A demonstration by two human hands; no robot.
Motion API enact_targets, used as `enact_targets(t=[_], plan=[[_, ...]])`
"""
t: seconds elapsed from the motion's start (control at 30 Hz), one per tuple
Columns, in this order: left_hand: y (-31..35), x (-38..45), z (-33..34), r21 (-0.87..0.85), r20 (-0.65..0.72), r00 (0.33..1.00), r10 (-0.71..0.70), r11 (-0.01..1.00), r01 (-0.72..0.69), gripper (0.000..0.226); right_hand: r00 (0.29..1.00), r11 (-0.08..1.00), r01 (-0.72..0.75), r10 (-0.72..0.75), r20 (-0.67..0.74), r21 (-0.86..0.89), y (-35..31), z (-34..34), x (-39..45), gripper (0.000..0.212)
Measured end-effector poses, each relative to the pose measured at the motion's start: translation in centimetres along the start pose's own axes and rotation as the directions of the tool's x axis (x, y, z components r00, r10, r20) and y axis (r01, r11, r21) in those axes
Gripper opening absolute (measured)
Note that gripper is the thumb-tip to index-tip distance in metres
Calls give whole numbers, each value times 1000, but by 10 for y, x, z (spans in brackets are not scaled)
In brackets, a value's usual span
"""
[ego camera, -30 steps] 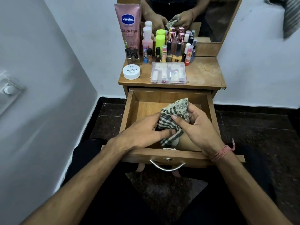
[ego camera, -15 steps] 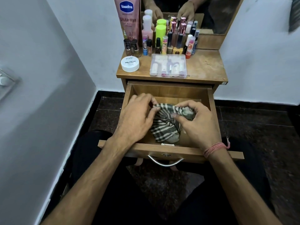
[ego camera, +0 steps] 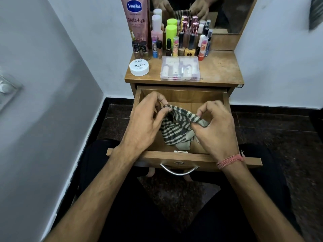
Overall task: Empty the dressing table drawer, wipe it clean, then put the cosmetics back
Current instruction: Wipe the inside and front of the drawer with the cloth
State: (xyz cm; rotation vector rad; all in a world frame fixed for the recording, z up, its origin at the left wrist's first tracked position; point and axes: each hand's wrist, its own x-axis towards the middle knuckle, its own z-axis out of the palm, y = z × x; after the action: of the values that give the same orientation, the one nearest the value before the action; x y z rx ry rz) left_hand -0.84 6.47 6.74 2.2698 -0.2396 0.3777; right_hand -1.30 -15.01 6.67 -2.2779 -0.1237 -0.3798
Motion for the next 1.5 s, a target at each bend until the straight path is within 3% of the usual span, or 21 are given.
enact_targets(t=[0.07, 0.17, 0.23, 0.3, 0.4, 0.43, 0.57, 0.63, 0.73, 0.8, 0.87, 1.0, 1.13, 1.3, 1.5], plan=[[-6, 3, 1, 3, 38, 999, -9, 1000, 9, 14, 989, 999, 4, -11, 145, 50, 0, -1, -1, 29], [-13, 5, 4, 101, 126, 991, -51, 994, 38, 28, 902, 994, -23, -25, 431, 105, -5, 4, -3, 28], [-14, 5, 6, 162, 168, 982, -86, 985, 58, 39, 876, 998, -28, -5, 482, 61, -8, 8, -2, 35], [-13, 5, 5, 144, 154, 985, -81, 988, 59, 41, 906, 993, -96, 60, 418, 65, -9, 7, 2, 34], [-7, 3, -1, -1, 84, 996, 18, 1000, -18, 38, 963, 984, -165, 145, 227, 67, -4, 2, 6, 16], [-3, 1, -3, -50, 52, 996, 72, 996, -70, 36, 963, 981, -185, 168, 212, 61, -1, 1, 6, 20], [6, -7, -7, -223, -31, 984, 174, 959, -177, 31, 926, 965, -245, 204, 318, 95, 6, 4, 10, 77], [1, -9, -7, -297, -27, 988, 150, 943, -151, 32, 891, 920, -316, 204, 405, 231, 6, 5, 13, 84], [-4, -8, -6, -386, 6, 996, 84, 919, -75, 32, 841, 796, -432, 185, 509, 424, 5, 3, 15, 59], [-4, -4, -4, -414, 7, 999, 47, 909, -40, 31, 887, 842, -340, 138, 442, 419, 7, 3, 18, 26], [-9, 0, -4, -443, 0, 1000, -15, 897, 14, 25, 940, 866, -232, 82, 330, 444, 11, 4, 18, 11], [-16, 4, -4, -565, 51, 977, -206, 801, 198, 27, 980, 775, -191, 123, 154, 602, 12, 3, 19, 19], [-16, 6, -2, -573, 129, 944, -304, 754, 321, 25, 971, 737, -205, 72, 226, 644, 7, 3, 17, 16], [-7, 5, -7, -618, 178, 923, -341, 691, 374, 16, 968, 679, -247, 133, 214, 691, 1, -2, 14, 19], [-13, 4, -6, -626, 287, 901, -325, 648, 433, 24, 943, 670, -330, 265, 202, 665, 5, -1, 14, 25]])
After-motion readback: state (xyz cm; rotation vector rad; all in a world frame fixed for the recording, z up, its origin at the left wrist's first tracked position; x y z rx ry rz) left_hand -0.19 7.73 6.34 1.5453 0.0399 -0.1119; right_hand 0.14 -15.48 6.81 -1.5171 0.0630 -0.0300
